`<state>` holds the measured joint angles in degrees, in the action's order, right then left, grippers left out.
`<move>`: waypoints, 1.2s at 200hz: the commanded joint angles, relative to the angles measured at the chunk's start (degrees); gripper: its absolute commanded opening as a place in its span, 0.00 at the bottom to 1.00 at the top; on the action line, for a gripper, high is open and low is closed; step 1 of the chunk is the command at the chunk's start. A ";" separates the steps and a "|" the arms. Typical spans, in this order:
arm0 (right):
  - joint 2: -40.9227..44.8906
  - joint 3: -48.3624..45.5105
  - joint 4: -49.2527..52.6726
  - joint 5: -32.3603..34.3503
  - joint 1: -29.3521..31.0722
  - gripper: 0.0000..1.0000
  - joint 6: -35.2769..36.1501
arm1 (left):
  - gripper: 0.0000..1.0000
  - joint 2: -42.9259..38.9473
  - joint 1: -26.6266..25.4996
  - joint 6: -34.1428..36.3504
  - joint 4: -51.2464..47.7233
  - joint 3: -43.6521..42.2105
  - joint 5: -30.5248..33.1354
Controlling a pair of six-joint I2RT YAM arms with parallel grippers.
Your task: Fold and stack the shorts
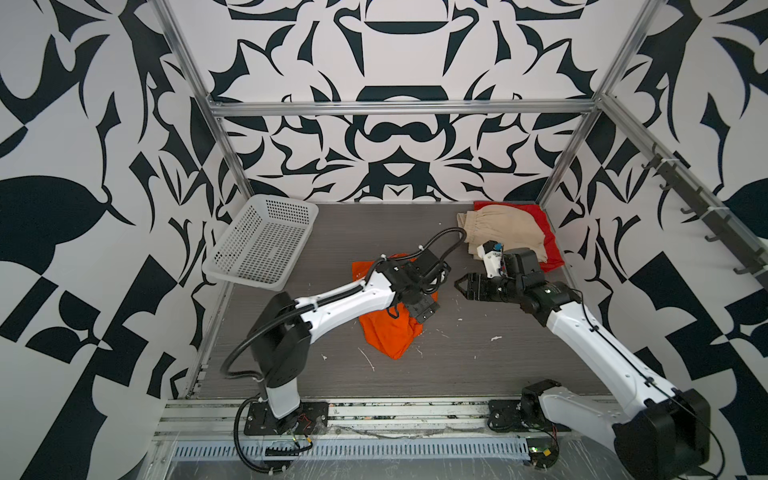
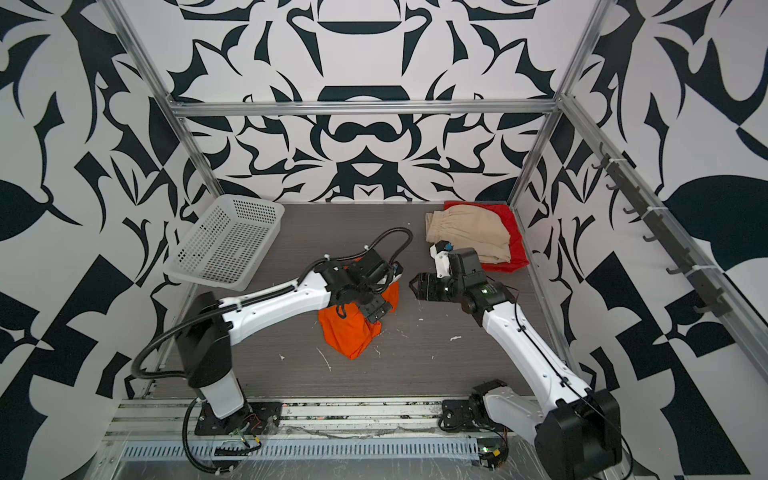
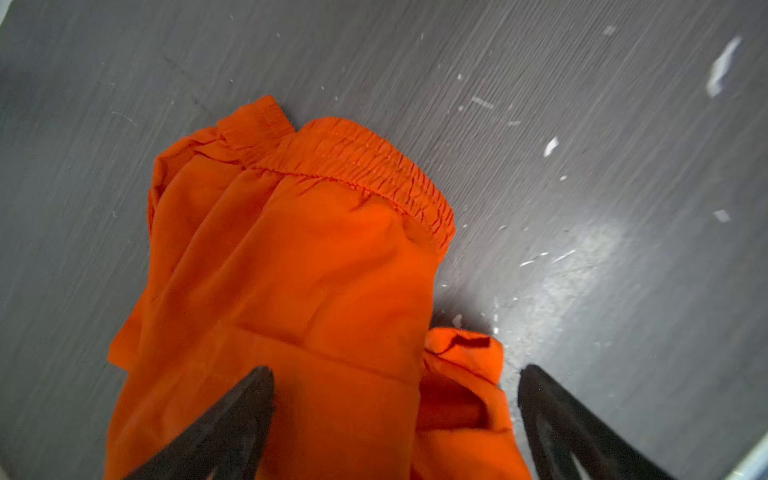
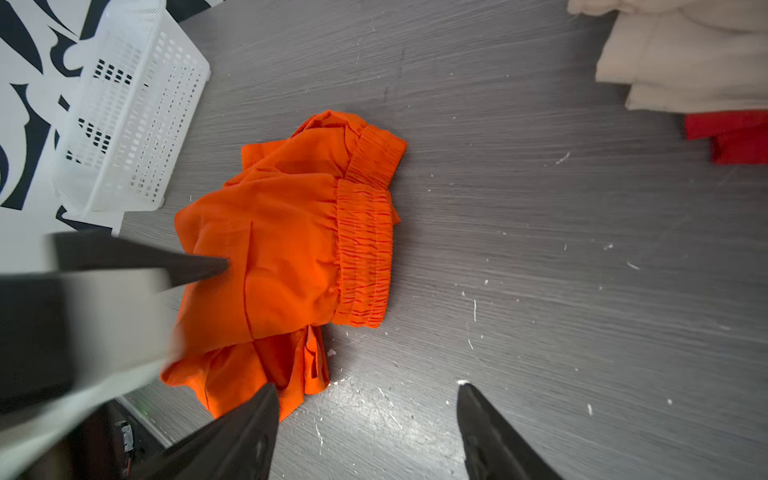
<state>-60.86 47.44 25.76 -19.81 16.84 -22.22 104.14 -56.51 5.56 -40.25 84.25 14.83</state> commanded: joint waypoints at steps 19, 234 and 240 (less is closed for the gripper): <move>4.10 -2.22 -2.99 2.37 -0.23 0.72 -1.43 | 0.96 5.06 0.40 5.28 -5.04 3.25 5.89; 3.99 -1.03 -31.36 -11.15 11.83 0.79 70.22 | 0.00 -20.89 23.38 6.39 -2.73 -0.07 -56.90; 3.13 -0.27 -31.35 -12.03 12.02 0.79 71.26 | 0.00 -20.58 23.33 6.40 -2.81 0.00 -57.46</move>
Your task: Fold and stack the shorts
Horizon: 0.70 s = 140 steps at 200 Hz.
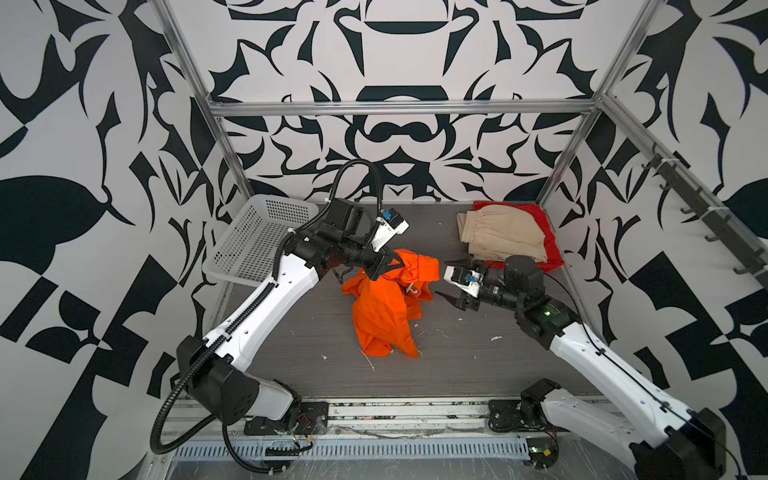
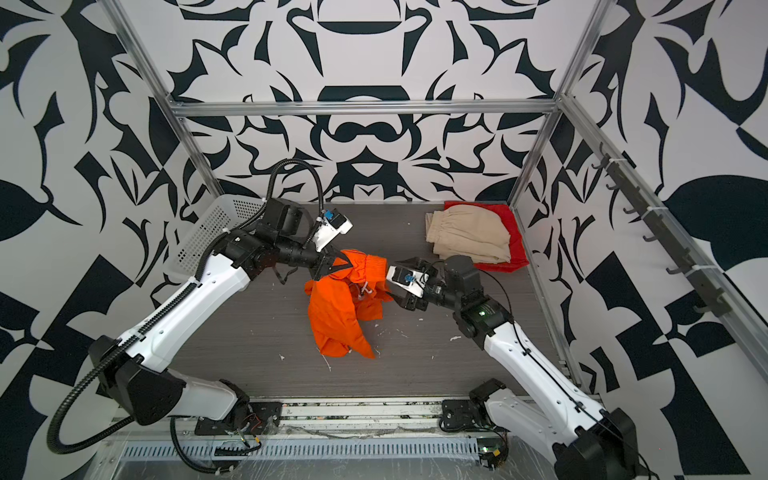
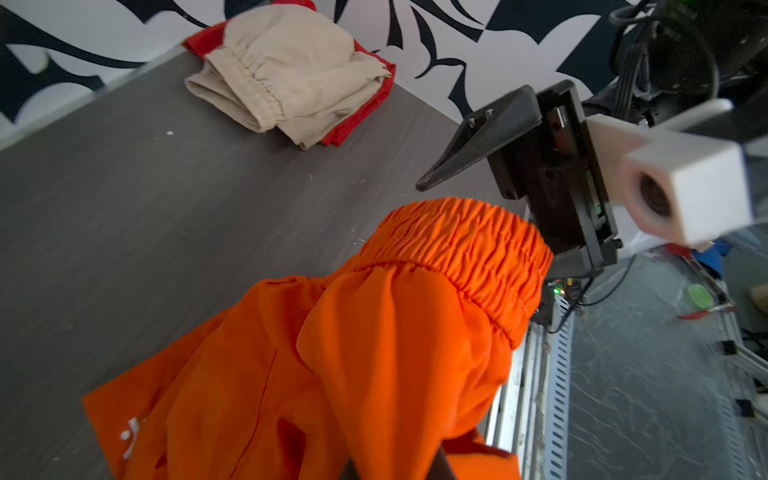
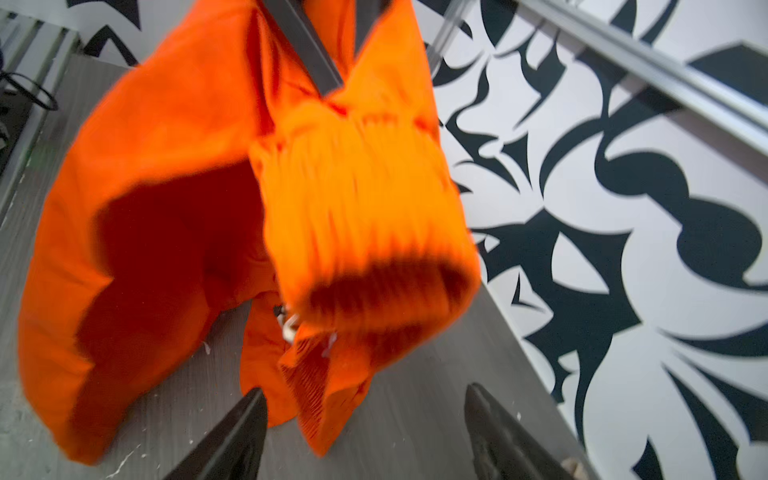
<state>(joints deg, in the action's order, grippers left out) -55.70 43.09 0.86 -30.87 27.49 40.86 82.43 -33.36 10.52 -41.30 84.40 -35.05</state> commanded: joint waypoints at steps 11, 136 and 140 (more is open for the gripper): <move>-3.51 5.46 -5.90 -1.75 1.87 0.79 9.90 | 0.00 1.55 0.16 1.52 -1.95 0.04 -8.38; -12.71 31.23 13.50 6.86 4.99 0.00 -30.89 | 0.88 -8.93 1.38 -5.60 6.19 -6.13 15.63; -13.30 33.31 15.88 8.61 4.99 0.00 -32.90 | 0.89 -11.49 1.37 -6.04 7.16 -6.72 16.68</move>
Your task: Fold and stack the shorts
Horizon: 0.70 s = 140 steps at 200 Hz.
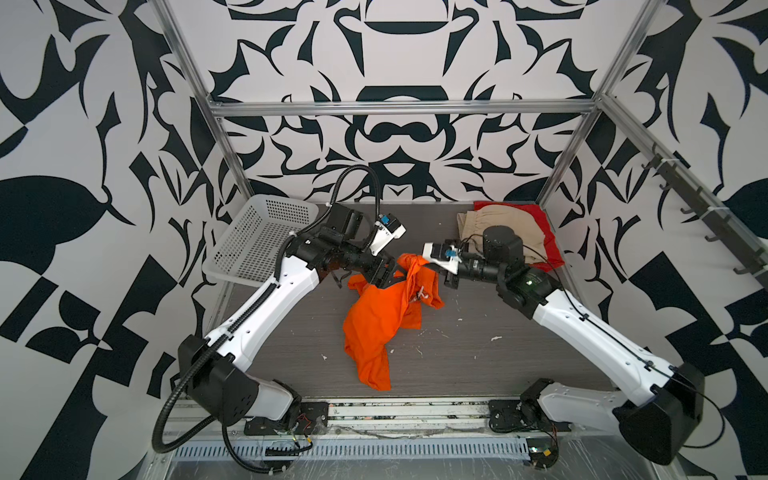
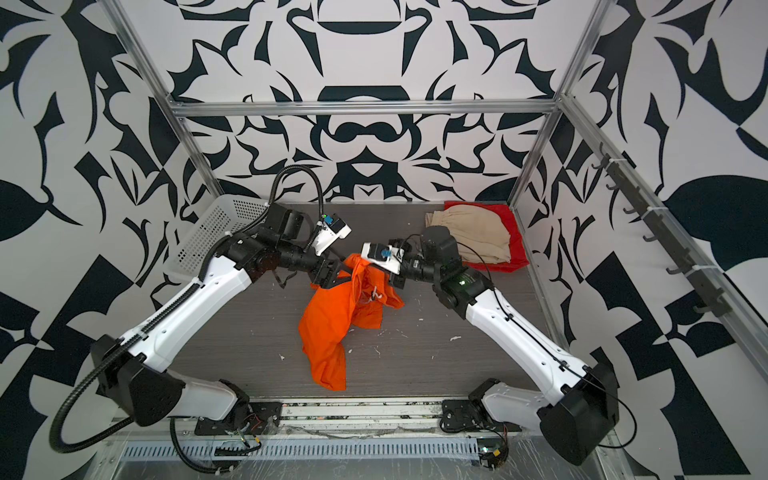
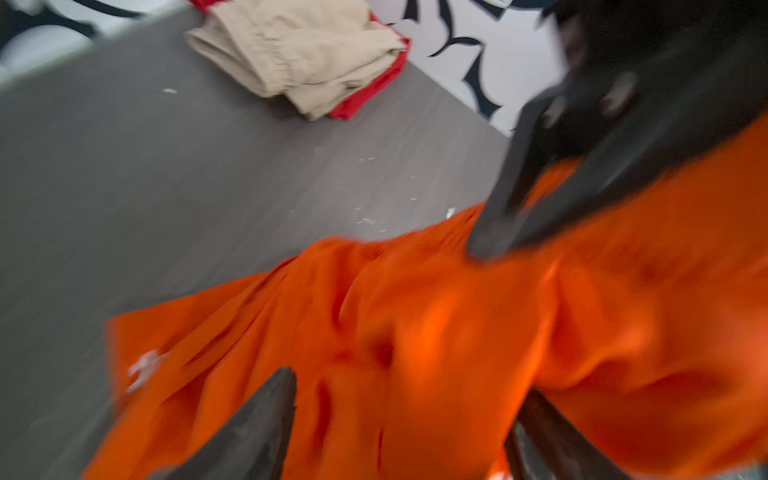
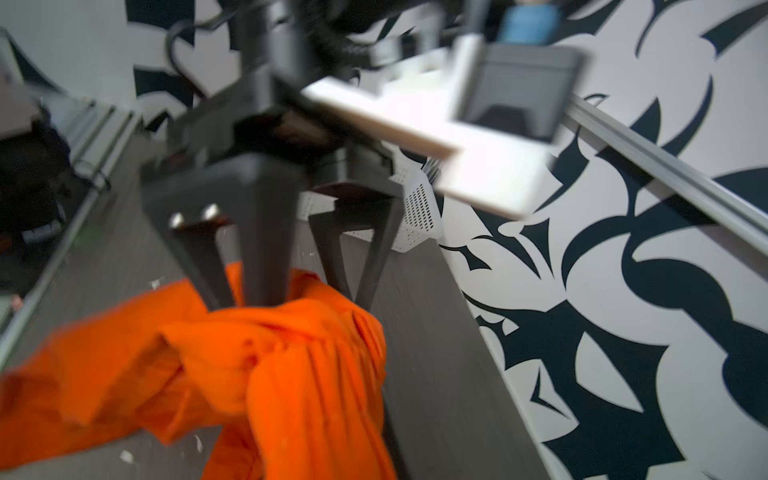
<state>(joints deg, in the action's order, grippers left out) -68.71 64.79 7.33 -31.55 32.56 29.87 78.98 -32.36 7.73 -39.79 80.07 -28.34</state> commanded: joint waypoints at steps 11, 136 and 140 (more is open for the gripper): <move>-2.05 17.23 16.03 13.27 -0.10 0.00 -26.39 | 0.91 -11.11 0.35 -4.57 8.15 -4.24 13.09; -11.38 39.33 29.45 52.79 8.39 0.00 -42.01 | 0.93 -14.87 -13.56 -19.02 20.86 -20.23 26.60; -11.52 39.44 29.24 53.05 8.55 0.00 -41.89 | 0.93 -14.80 -13.99 -19.73 21.91 -21.11 27.49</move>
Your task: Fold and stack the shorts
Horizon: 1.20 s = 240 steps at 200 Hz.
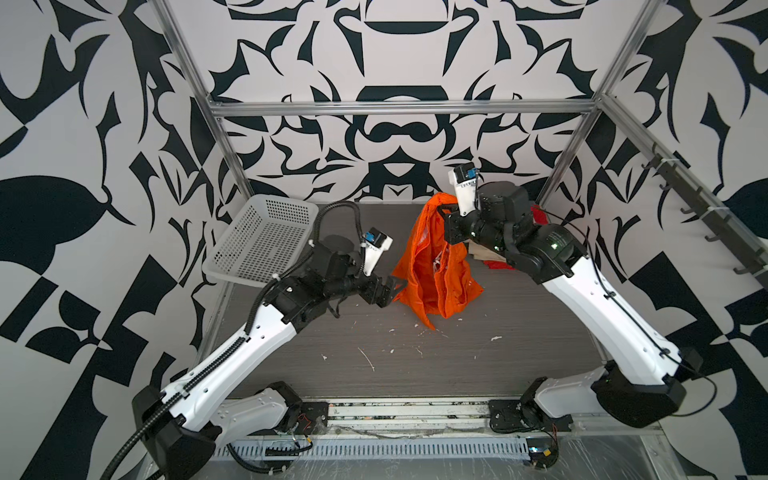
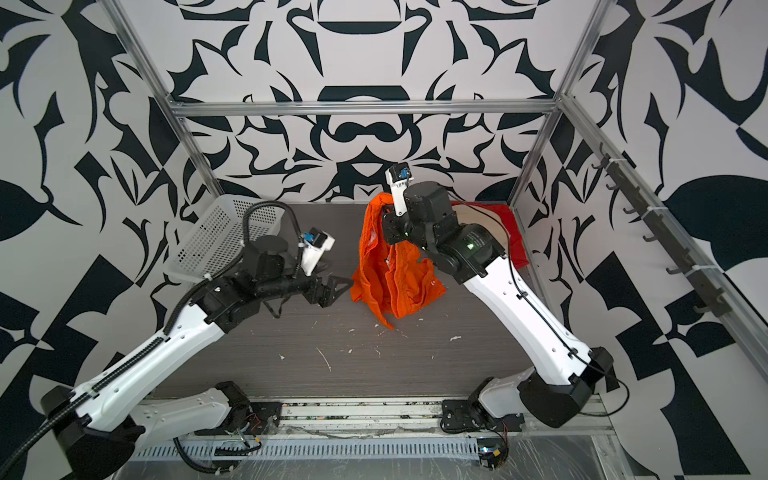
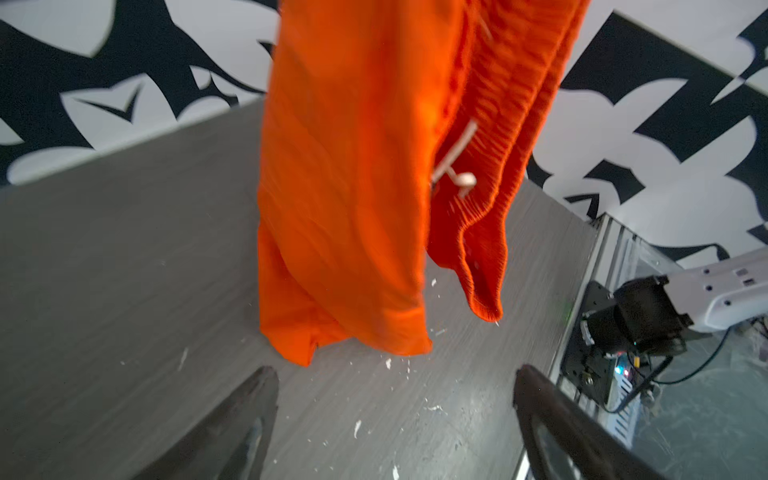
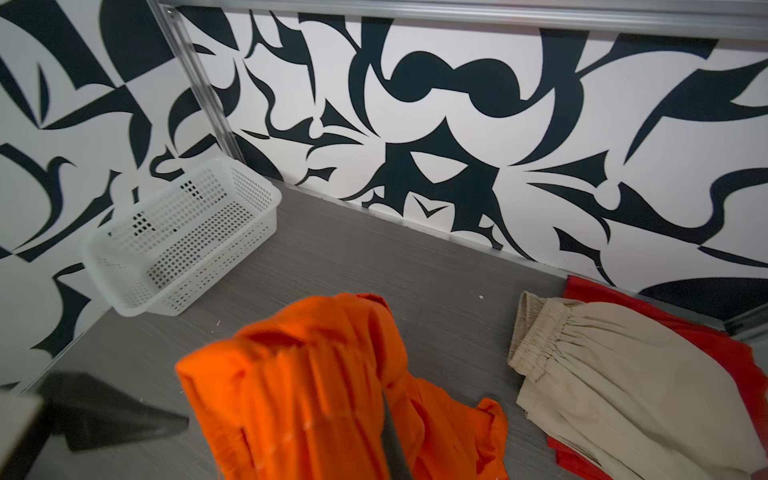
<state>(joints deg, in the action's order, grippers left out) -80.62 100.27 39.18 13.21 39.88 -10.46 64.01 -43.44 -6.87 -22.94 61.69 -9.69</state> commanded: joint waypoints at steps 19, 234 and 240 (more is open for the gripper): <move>0.13 4.06 -3.98 8.34 1.82 0.00 -0.87 | 0.95 0.04 -4.11 -9.85 11.10 -7.58 15.92; -2.38 8.36 -3.24 8.89 3.01 0.00 0.75 | 0.99 17.51 -9.44 -19.27 39.13 -16.62 16.33; -2.33 8.36 -3.07 8.81 3.03 0.00 0.70 | 0.99 17.89 -9.55 -20.11 38.44 -16.37 18.49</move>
<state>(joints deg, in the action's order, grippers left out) -84.42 105.08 39.29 20.64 42.52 -10.13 80.64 -52.10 -23.99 12.78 46.24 4.97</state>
